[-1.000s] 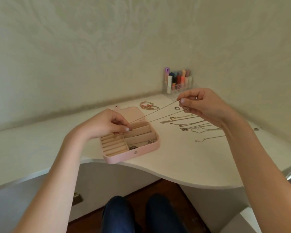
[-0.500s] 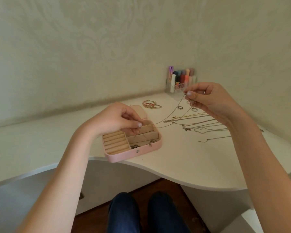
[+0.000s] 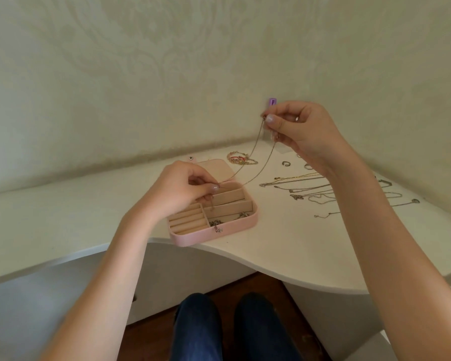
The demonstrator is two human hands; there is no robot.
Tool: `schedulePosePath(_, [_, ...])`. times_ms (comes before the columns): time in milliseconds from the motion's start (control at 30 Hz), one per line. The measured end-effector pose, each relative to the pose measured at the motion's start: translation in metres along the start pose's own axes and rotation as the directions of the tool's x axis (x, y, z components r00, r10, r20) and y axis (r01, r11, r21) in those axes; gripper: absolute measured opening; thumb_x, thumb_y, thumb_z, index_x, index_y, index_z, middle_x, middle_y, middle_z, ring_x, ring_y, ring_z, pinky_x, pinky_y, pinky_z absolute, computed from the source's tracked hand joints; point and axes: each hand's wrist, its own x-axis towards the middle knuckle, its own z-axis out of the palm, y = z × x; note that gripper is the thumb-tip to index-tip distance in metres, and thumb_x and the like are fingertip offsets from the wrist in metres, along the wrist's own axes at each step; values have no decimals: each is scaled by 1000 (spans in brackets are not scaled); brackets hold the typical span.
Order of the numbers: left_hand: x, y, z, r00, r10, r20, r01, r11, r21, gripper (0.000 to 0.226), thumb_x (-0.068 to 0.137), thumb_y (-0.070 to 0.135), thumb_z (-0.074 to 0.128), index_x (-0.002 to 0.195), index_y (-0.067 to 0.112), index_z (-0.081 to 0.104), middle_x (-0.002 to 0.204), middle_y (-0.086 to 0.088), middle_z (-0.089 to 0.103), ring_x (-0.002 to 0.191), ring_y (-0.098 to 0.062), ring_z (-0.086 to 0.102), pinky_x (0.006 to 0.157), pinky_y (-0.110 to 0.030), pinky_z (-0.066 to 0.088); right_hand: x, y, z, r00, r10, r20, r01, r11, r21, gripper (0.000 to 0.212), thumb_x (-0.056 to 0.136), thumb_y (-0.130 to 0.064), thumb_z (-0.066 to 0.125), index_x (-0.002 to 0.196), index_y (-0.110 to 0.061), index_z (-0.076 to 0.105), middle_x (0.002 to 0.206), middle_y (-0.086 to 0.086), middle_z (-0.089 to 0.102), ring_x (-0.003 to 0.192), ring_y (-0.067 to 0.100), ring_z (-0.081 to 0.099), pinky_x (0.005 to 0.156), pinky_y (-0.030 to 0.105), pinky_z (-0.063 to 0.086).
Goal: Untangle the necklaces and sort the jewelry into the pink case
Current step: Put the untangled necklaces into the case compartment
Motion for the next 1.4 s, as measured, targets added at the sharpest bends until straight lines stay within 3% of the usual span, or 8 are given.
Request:
schedulePosePath(433, [0, 5, 2, 987, -14, -161, -11, 988, -157, 13, 82, 3, 68, 76, 14, 71, 69, -9, 70, 62, -16, 67, 66, -24, 58, 4, 1, 1, 1000, -17, -18, 18, 999, 39, 10, 84, -4, 66, 82, -13, 70, 64, -5, 66, 75, 20, 52, 62, 18, 47])
schedulePosePath(767, [-8, 14, 4, 997, -37, 63, 48, 982, -184, 9, 81, 1, 69, 77, 9, 72, 63, -4, 70, 61, -14, 66, 62, -24, 59, 3, 3, 3, 1000, -20, -9, 20, 1000, 18, 11, 85, -3, 65, 84, -13, 70, 64, -6, 66, 73, 18, 53, 62, 16, 47])
schedulePosePath(900, [-9, 10, 3, 993, -33, 112, 29, 999, 35, 7, 77, 11, 75, 80, 17, 75, 73, 1, 73, 66, -10, 64, 56, -12, 48, 2, 3, 9, 1000, -18, 18, 18, 1000, 17, 9, 85, -3, 65, 86, -11, 69, 64, -6, 66, 68, 13, 54, 61, 15, 46])
schedulePosePath(1033, [-8, 10, 5, 994, -7, 113, -10, 988, 151, 53, 69, 16, 81, 117, 22, 61, 104, 5, 68, 92, -15, 63, 79, -20, 48, -2, 5, 19, 997, 2, 71, -5, 999, 38, 9, 85, -3, 65, 84, -12, 69, 64, -6, 66, 60, 7, 57, 62, 15, 48])
schedulePosePath(1133, [-7, 23, 22, 1000, 18, 25, -18, 1000, -11, 90, 68, 18, 83, 141, 24, 32, 118, 10, 56, 109, -7, 56, 89, -21, 42, -5, 8, 28, 992, 2, 123, -8, 999, 44, 10, 85, -3, 65, 84, -12, 69, 63, -6, 65, 56, 6, 55, 62, 16, 48])
schedulePosePath(1233, [-4, 26, 42, 992, 18, 124, 9, 975, -221, 68, 73, 10, 78, 132, 17, 45, 88, 8, 71, 87, -4, 67, 83, -18, 51, -9, 12, 30, 991, 10, 137, -12, 1000, 15, 11, 84, -2, 65, 83, -12, 69, 66, -2, 64, 58, 8, 56, 64, 18, 49])
schedulePosePath(1300, [-5, 20, 43, 994, 37, 102, -21, 988, -151, 42, 76, 9, 76, 114, 16, 60, 73, 7, 69, 72, -6, 66, 76, -18, 51, -13, 14, 22, 993, 37, 111, -35, 999, -21, 13, 83, 0, 66, 81, -13, 69, 68, -1, 66, 60, 8, 59, 66, 19, 52])
schedulePosePath(1400, [-8, 8, 34, 998, 25, 55, -21, 997, -68, 19, 78, 9, 73, 90, 23, 67, 79, -2, 71, 73, -10, 69, 79, -25, 51, -20, 20, 8, 991, 91, 93, -78, 989, -128, 14, 81, 5, 66, 83, -9, 67, 66, -7, 68, 61, 6, 64, 69, 20, 56])
